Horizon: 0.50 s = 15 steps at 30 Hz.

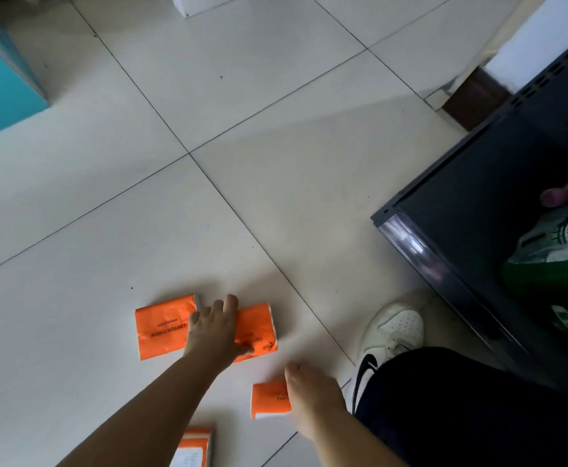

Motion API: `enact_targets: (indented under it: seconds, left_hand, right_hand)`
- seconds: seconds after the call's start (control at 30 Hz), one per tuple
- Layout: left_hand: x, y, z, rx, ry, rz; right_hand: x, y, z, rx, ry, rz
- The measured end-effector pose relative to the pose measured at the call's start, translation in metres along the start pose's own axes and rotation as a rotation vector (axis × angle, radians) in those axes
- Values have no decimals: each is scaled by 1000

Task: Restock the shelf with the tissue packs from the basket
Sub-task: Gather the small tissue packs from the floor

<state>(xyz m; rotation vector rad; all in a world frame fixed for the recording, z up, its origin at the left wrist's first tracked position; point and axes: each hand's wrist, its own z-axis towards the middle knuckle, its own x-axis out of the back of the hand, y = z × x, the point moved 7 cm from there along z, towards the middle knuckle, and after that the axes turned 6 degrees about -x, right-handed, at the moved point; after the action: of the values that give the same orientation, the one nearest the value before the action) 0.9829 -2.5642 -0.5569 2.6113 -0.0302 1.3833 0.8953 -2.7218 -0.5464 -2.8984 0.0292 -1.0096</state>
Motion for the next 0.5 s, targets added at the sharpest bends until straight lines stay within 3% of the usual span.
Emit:
enact_targets:
  seconds: [0.07,0.3,0.5]
  left_hand:
    - [2,-5,-3,48,-18,-200]
    - [11,-22,-25,332,-133,-1078]
    - [54,-38,-38,440,-80,-1267]
  right_hand:
    - [21,0,-3,28,40,21]
    - [87,5,-31,272,531,80]
    - [135,-9,-60,459,825,129]
